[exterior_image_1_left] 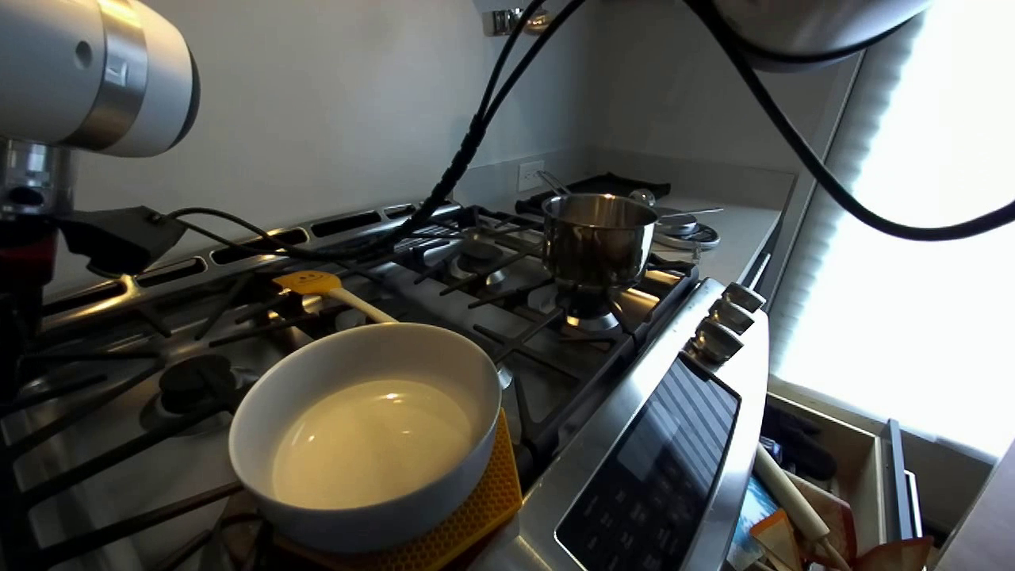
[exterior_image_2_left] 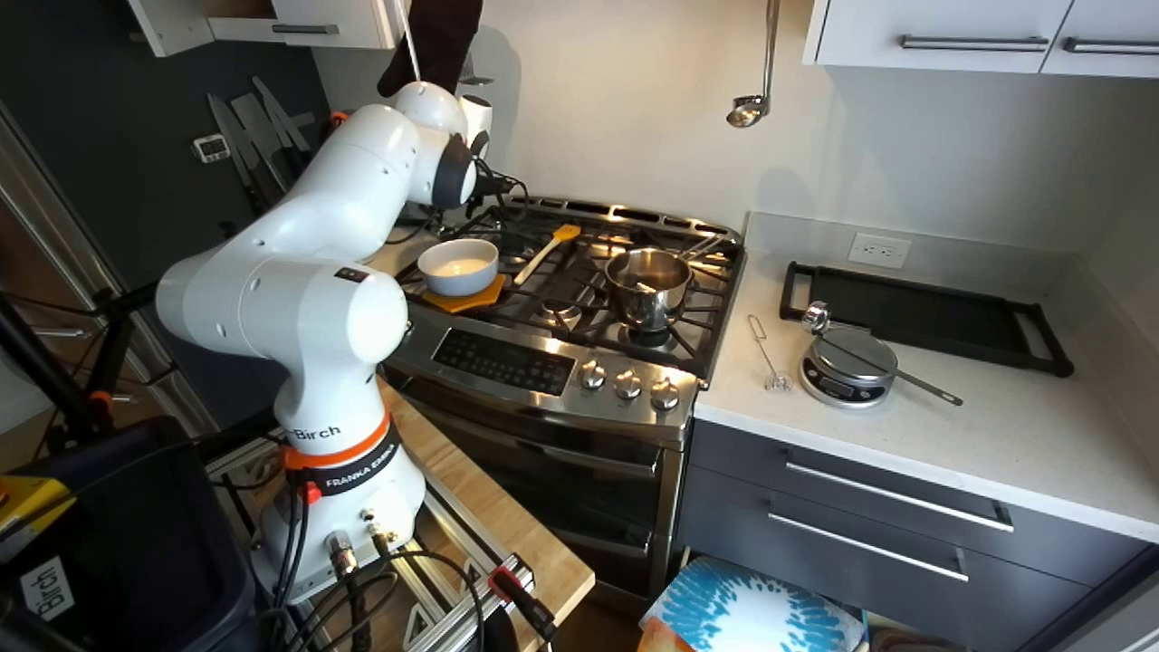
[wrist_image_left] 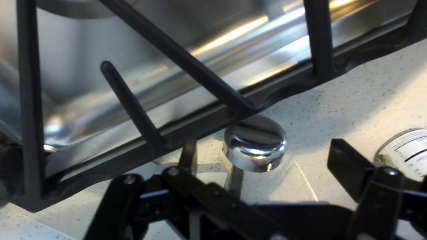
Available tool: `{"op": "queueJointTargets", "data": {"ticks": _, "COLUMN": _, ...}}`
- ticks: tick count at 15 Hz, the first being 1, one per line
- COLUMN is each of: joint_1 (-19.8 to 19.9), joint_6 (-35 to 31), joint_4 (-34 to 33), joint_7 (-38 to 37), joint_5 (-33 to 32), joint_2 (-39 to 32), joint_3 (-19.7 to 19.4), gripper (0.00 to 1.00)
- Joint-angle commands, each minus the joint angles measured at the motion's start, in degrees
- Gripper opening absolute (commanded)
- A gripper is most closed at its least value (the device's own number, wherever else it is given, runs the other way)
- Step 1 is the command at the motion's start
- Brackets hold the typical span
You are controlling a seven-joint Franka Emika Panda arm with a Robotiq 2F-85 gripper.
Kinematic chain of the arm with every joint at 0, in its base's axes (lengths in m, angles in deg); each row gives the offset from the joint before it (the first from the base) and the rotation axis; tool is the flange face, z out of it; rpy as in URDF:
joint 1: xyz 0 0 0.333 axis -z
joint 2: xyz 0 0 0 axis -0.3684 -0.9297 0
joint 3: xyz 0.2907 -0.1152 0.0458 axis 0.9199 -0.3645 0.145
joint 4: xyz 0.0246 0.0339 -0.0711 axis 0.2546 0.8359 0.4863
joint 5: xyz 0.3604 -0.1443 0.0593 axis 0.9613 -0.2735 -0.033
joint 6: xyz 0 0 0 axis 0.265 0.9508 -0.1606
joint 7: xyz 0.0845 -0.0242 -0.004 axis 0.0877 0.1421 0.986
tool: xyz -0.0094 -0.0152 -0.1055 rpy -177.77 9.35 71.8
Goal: Put the silver measuring cup on the left in the silver pot
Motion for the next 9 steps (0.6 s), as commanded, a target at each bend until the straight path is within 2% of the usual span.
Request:
{"op": "queueJointTargets", "data": {"ticks": 1, "joint_1": -1.62, "joint_6": 3.71, "joint_4": -6.7, "joint_7": 2.97, "joint_5": -0.3, "joint_2": -4.55, "joint_3": 0.24, "gripper": 1.0}}
{"op": "queueJointTargets", "data": {"ticks": 9, "joint_1": -2.65, "joint_6": 4.12, "joint_4": -14.37, "joint_7": 10.96, "joint_5": 0.88, "joint_2": -9.82, "joint_3": 0.63, "gripper": 1.0}}
